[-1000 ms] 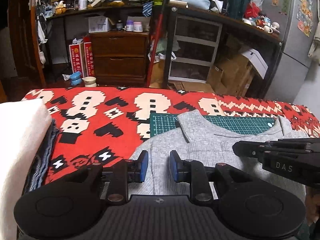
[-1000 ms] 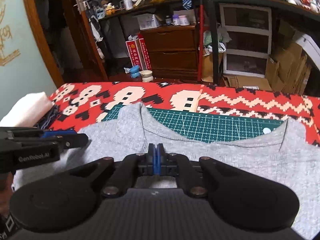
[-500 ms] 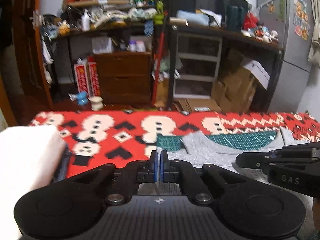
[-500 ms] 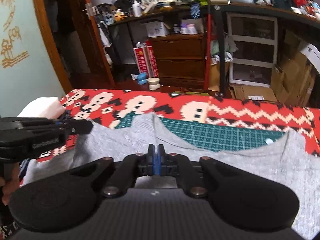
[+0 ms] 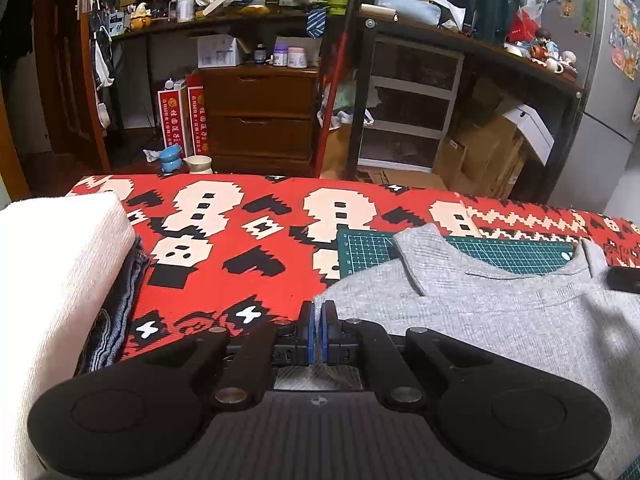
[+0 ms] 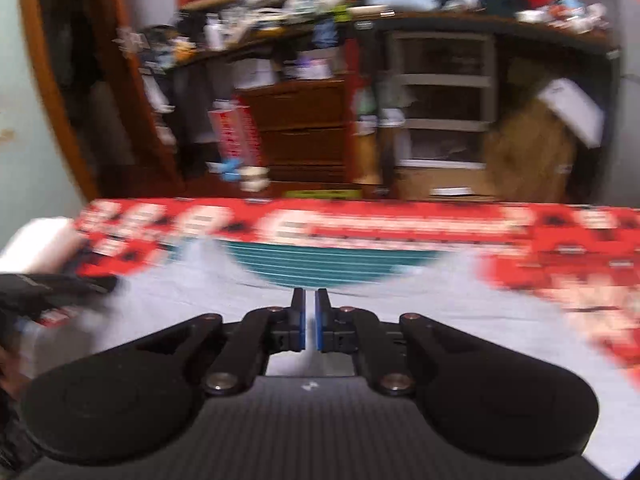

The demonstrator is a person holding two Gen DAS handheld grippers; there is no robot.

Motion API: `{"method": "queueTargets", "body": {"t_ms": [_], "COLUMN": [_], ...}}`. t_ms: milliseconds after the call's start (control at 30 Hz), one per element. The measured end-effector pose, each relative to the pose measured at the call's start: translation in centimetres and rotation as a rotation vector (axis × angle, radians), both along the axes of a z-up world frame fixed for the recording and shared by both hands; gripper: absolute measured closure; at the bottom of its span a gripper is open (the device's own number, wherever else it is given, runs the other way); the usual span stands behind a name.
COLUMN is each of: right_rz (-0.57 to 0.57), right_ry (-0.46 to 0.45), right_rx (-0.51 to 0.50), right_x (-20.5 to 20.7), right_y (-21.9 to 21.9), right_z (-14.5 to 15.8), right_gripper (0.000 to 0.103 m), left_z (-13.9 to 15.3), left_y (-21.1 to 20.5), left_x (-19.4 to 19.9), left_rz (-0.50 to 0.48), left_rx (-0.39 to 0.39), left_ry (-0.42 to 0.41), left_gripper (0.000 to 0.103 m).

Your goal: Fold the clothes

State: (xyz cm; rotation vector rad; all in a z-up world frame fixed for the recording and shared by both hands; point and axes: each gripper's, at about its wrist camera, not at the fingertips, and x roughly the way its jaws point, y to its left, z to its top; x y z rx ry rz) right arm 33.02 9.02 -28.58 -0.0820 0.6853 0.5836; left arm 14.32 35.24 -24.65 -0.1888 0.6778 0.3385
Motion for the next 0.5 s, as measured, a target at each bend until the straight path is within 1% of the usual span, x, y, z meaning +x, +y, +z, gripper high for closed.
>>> {"method": "queueTargets", "body": {"t_ms": [100, 133, 200, 233, 333, 500], "right_rz": [-0.095, -0.124, -0.153, -0.158, -0.161, -0.146], "right_ry": [-0.003, -0.001, 0.009, 0.020, 0.050, 0.042], "right_rx": [-0.082, -0.104, -0.124, -0.121, -0.102, -0.115], "right_x": [1.7, 2.3, 3.2, 3.6, 4.4, 5.4], "right_y": [-4.1, -5.3, -6.8, -7.1, -7.7, -6.5], "right_z": [-0.4, -0.6, -1.2, -1.4, -2.1, -2.9], "right_gripper": [0.092, 0.092, 0.089, 0.087, 0.087, 0.087], "left_z": [0.1, 0.2, 0.4, 0.4, 0.6, 0.9], "left_y": [-0.2, -0.2, -0.3, -0.3, -0.4, -0.6], "left_x": [0.0, 0.0, 0.0, 0.0, 0.1, 0.2], "left_rz": [-0.002, -0.002, -0.002, -0.002, -0.002, -0.008], "left_rx": [0.004, 0.005, 0.007, 0.008, 0.010, 0.021], "left_ry": [-0.003, -0.004, -0.006, -0.006, -0.003, 0.003], "left_gripper": [0.099, 0.099, 0.099, 0.099, 0.099, 0.099]}}
